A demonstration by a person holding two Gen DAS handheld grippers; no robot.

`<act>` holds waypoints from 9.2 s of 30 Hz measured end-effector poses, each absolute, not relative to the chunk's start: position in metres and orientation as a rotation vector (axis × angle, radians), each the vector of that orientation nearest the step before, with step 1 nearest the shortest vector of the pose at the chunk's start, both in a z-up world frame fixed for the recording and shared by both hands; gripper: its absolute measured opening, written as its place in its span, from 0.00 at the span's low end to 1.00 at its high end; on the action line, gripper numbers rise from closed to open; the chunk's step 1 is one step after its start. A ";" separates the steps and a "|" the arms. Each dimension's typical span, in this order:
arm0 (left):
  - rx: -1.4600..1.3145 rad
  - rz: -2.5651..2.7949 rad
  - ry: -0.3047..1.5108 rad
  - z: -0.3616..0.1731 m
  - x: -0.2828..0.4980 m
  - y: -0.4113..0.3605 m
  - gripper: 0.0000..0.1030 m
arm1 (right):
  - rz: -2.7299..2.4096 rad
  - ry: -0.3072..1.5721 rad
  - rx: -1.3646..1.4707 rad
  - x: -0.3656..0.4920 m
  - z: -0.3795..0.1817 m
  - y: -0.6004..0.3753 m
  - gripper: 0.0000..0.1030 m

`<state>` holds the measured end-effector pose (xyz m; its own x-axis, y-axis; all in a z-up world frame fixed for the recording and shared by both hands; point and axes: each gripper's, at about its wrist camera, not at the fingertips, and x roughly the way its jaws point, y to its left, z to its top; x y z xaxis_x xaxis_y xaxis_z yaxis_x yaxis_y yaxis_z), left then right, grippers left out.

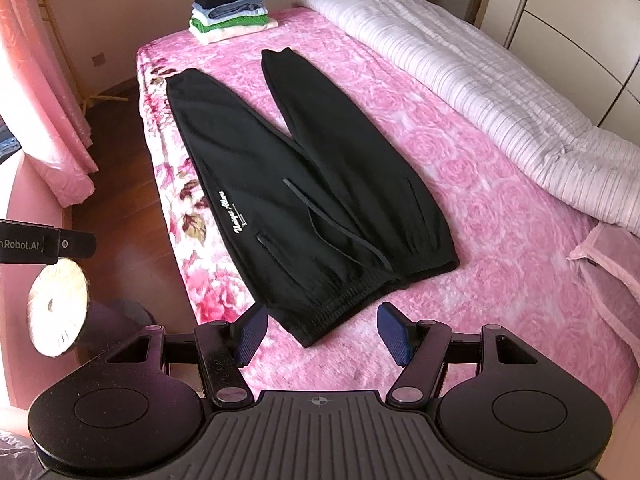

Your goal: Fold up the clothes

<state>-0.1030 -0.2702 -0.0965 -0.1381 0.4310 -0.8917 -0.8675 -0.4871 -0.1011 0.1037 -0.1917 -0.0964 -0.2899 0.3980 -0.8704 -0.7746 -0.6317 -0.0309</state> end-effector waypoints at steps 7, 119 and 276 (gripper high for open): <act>-1.156 1.760 0.605 -0.098 -0.155 -0.273 0.46 | 1.928 0.578 -1.155 0.060 -0.099 -0.194 0.63; -0.057 0.191 1.107 -0.402 -0.250 0.399 0.01 | 1.497 0.818 -1.027 0.094 -0.366 0.219 0.00; -1.393 1.245 0.319 -0.366 -0.851 0.164 0.19 | 1.717 1.131 -0.884 -0.504 -0.355 0.115 0.27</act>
